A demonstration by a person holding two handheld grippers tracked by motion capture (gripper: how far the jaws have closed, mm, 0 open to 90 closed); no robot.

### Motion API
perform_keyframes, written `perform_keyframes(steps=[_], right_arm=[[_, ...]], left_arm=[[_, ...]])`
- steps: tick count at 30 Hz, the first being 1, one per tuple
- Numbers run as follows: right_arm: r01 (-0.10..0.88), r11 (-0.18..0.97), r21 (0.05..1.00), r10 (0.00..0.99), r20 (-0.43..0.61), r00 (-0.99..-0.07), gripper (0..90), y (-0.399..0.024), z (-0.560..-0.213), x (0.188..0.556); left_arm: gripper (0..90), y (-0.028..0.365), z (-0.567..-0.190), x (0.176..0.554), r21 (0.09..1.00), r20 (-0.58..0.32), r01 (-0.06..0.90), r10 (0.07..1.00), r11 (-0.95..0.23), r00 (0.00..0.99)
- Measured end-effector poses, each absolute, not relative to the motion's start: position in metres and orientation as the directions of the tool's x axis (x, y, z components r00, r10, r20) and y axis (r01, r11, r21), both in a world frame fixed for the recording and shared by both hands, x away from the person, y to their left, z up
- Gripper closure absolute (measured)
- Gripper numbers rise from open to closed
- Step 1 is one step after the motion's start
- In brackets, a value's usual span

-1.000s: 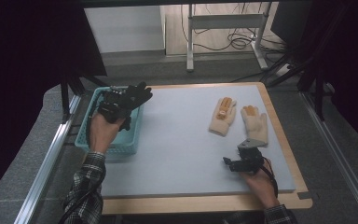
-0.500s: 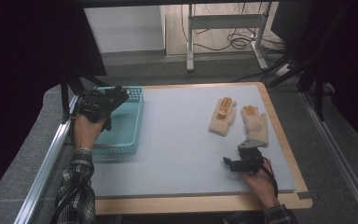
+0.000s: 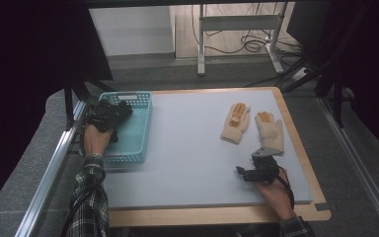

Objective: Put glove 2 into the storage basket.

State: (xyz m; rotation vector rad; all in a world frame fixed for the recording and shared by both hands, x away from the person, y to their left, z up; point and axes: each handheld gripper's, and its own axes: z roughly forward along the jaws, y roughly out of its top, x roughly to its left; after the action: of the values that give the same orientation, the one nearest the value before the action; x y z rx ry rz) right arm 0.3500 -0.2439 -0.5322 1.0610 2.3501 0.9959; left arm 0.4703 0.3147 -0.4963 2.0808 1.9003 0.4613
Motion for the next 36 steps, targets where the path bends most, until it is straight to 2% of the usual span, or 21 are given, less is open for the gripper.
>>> perform_keyframes(steps=[4,7,12,15,24,36], right_arm=[[0.497,0.467,0.731,0.763,-0.048,-0.645,20.2,-0.244,-0.532,0.35],[0.497,0.467,0.731,0.763,-0.048,-0.645,20.3,-0.244,-0.532,0.35],[0.497,0.467,0.731,0.763,-0.048,-0.645,20.3,-0.244,-0.532,0.35],[0.498,0.467,0.731,0.763,-0.048,-0.645,20.3,-0.244,-0.532,0.35],[0.497,0.467,0.731,0.763,-0.049,-0.645,20.3,-0.244,-0.532,0.35],[0.497,0.467,0.731,0.763,-0.049,-0.645,20.3,-0.244,-0.532,0.35]], left_arm=[[56.5,0.316,-0.506,0.475,0.38,0.091,0.92,0.994,-0.098,0.068],[50.7,0.318,-0.51,0.475,0.363,0.121,0.924,0.989,-0.12,0.081],[27.7,0.309,-0.512,0.476,0.331,0.149,0.925,0.978,-0.187,0.145],[20.4,0.311,-0.506,0.474,0.354,0.114,0.918,0.983,-0.176,0.144],[9.9,0.317,-0.481,0.461,0.453,0.036,0.876,0.985,-0.165,0.167],[5.6,0.3,-0.454,0.444,0.6,-0.139,0.788,0.952,-0.136,0.271]])
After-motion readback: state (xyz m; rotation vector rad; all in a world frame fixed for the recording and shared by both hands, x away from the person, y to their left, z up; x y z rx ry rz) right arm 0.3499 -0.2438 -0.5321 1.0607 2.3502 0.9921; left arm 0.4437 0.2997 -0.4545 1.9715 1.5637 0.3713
